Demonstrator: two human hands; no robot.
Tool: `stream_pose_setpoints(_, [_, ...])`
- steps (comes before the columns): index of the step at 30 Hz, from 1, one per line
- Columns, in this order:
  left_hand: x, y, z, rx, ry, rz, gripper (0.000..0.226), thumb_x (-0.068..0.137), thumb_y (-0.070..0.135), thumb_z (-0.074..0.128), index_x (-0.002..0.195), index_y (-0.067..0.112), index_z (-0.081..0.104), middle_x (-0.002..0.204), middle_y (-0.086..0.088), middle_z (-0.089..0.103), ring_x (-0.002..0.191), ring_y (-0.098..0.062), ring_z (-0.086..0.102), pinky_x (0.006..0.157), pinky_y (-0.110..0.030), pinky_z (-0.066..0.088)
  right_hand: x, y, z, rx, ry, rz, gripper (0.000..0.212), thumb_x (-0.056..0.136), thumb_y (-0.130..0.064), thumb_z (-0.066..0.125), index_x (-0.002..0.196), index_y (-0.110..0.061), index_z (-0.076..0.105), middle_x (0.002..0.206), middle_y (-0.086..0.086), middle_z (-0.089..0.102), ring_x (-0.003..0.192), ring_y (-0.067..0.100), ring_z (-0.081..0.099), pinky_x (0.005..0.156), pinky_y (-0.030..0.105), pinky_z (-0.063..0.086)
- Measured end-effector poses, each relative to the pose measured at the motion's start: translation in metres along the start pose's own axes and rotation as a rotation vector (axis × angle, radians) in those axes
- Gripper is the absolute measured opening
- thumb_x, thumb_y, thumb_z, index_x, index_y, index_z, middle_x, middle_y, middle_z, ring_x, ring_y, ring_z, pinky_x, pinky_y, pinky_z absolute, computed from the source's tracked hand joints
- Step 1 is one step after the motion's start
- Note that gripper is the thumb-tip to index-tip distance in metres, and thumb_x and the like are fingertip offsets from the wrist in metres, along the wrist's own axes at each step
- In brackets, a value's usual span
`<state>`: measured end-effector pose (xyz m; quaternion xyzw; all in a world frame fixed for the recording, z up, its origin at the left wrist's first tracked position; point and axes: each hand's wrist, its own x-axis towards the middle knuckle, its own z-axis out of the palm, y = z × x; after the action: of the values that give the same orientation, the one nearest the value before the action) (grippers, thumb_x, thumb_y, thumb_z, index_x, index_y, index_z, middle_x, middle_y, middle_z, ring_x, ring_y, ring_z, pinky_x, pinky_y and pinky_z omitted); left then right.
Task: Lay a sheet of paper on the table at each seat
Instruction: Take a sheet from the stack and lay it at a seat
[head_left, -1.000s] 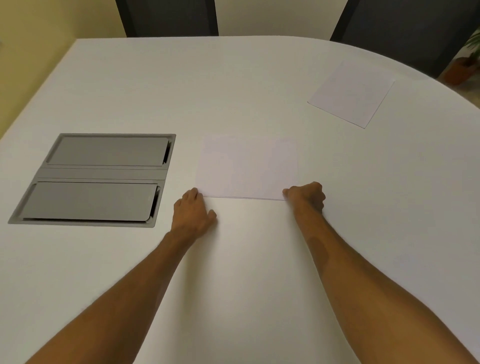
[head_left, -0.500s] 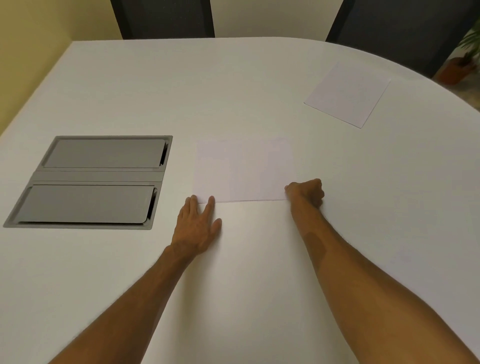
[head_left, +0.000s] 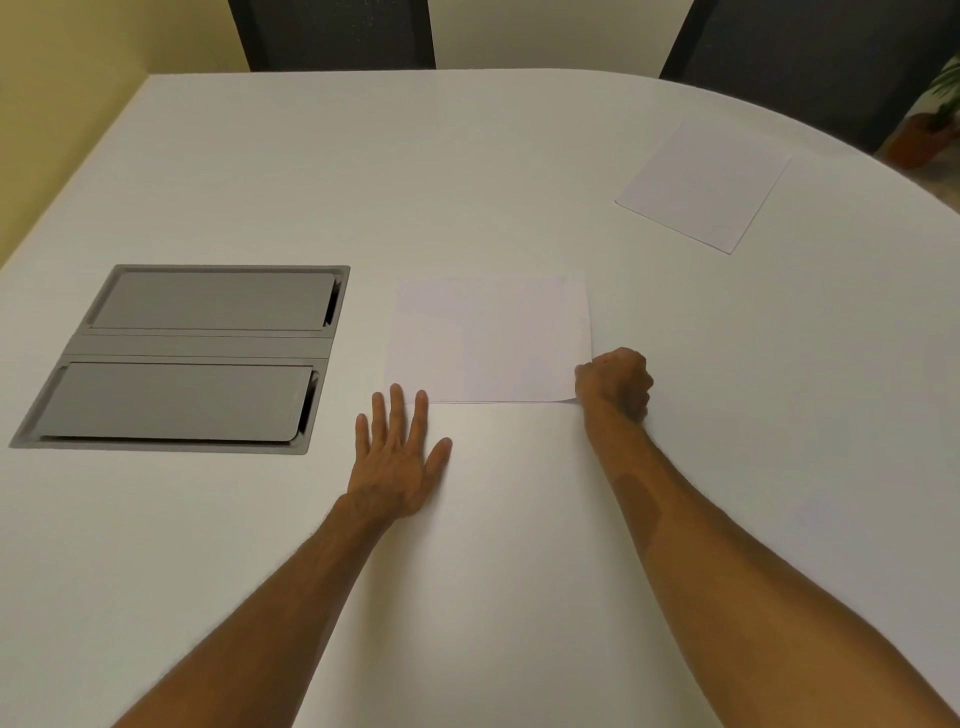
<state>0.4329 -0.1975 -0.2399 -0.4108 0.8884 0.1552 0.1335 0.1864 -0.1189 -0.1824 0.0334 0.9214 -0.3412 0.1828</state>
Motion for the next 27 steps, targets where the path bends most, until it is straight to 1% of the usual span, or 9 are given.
stream_pose_setpoints(6, [0.001, 0.0, -0.008, 0.065, -0.021, -0.004, 0.076, 0.1, 0.062, 0.011, 0.156, 0.022, -0.021, 0.164, -0.012, -0.027, 0.151, -0.035, -0.025, 0.123, -0.056, -0.01, -0.004, 0.009, -0.006, -0.046, 0.069, -0.152, 0.013, 0.091, -0.017, 0.069, 0.099, -0.009, 0.072, 0.104, 0.01, 0.073, 0.098, 0.031, 0.067, 0.094, 0.043, 0.05])
stream_pose_setpoints(8, [0.001, -0.002, -0.011, 0.081, -0.021, 0.005, 0.076, 0.099, 0.064, 0.011, 0.158, 0.025, -0.017, 0.166, -0.01, -0.022, 0.152, -0.034, -0.024, 0.122, -0.056, -0.009, -0.006, 0.011, -0.007, -0.029, 0.106, -0.197, 0.011, 0.091, -0.017, 0.068, 0.097, -0.009, 0.072, 0.103, 0.009, 0.072, 0.096, 0.03, 0.066, 0.084, 0.038, 0.052])
stream_pose_setpoints(10, [-0.001, -0.003, -0.015, 0.066, -0.018, 0.021, 0.076, 0.098, 0.066, 0.012, 0.158, 0.028, -0.015, 0.167, -0.008, -0.021, 0.152, -0.032, -0.024, 0.122, -0.056, -0.01, -0.009, 0.011, -0.008, 0.043, 0.132, -0.189, 0.008, 0.091, -0.016, 0.068, 0.092, -0.01, 0.072, 0.099, 0.009, 0.073, 0.088, 0.029, 0.065, 0.073, 0.032, 0.046])
stream_pose_setpoints(12, [-0.006, -0.003, -0.021, -0.001, -0.012, 0.026, 0.077, 0.098, 0.067, 0.016, 0.158, 0.03, -0.016, 0.166, -0.007, -0.023, 0.152, -0.03, -0.024, 0.122, -0.054, -0.01, -0.011, 0.009, -0.011, 0.149, 0.124, -0.164, 0.005, 0.089, -0.013, 0.067, 0.088, -0.011, 0.071, 0.094, 0.01, 0.073, 0.081, 0.028, 0.061, 0.074, 0.032, 0.045])
stream_pose_setpoints(15, [-0.019, 0.0, -0.03, -0.244, -0.003, 0.014, 0.08, 0.098, 0.065, 0.028, 0.159, 0.03, -0.01, 0.167, -0.005, -0.019, 0.153, -0.025, -0.02, 0.124, -0.048, -0.007, -0.01, 0.009, -0.021, 0.298, 0.062, -0.127, 0.009, 0.086, -0.008, 0.067, 0.087, -0.014, 0.073, 0.086, 0.004, 0.069, 0.079, 0.03, 0.07, 0.084, 0.041, 0.058])
stream_pose_setpoints(19, [-0.06, -0.005, -0.04, -0.687, 0.096, -0.068, 0.079, 0.098, 0.06, 0.044, 0.161, 0.026, 0.011, 0.169, 0.003, 0.004, 0.156, -0.014, 0.001, 0.125, -0.037, 0.009, -0.022, 0.009, -0.037, 0.54, -0.027, -0.044, 0.016, 0.083, 0.0, 0.072, 0.081, -0.016, 0.074, 0.095, 0.006, 0.069, 0.047, 0.022, 0.069, 0.055, 0.032, 0.062])
stream_pose_setpoints(21, [-0.078, -0.008, -0.045, -0.852, 0.183, -0.117, 0.073, 0.098, 0.055, 0.05, 0.159, 0.023, 0.023, 0.166, 0.003, 0.024, 0.151, -0.016, 0.025, 0.122, -0.034, 0.024, -0.033, 0.009, -0.045, 0.621, -0.078, -0.025, 0.02, 0.083, 0.004, 0.071, 0.078, -0.016, 0.072, 0.104, 0.011, 0.068, 0.055, 0.027, 0.072, 0.053, 0.029, 0.061])
stream_pose_setpoints(23, [-0.095, -0.014, -0.05, -1.05, 0.231, -0.261, 0.07, 0.096, 0.053, 0.056, 0.156, 0.025, 0.032, 0.158, 0.003, 0.039, 0.139, -0.017, 0.046, 0.109, -0.03, 0.036, -0.047, 0.009, -0.051, 0.663, -0.131, -0.033, 0.02, 0.083, 0.007, 0.071, 0.08, -0.013, 0.072, 0.11, 0.014, 0.066, 0.068, 0.033, 0.074, 0.056, 0.03, 0.062])
stream_pose_setpoints(27, [-0.132, -0.033, -0.055, -1.453, 0.228, -0.518, 0.074, 0.094, 0.054, 0.057, 0.155, 0.021, 0.029, 0.149, -0.004, 0.048, 0.122, -0.022, 0.057, 0.106, -0.043, 0.048, -0.087, 0.008, -0.06, 0.711, -0.284, -0.093, 0.018, 0.084, 0.006, 0.071, 0.083, -0.012, 0.07, 0.104, 0.018, 0.067, 0.067, 0.027, 0.072, 0.063, 0.033, 0.063])
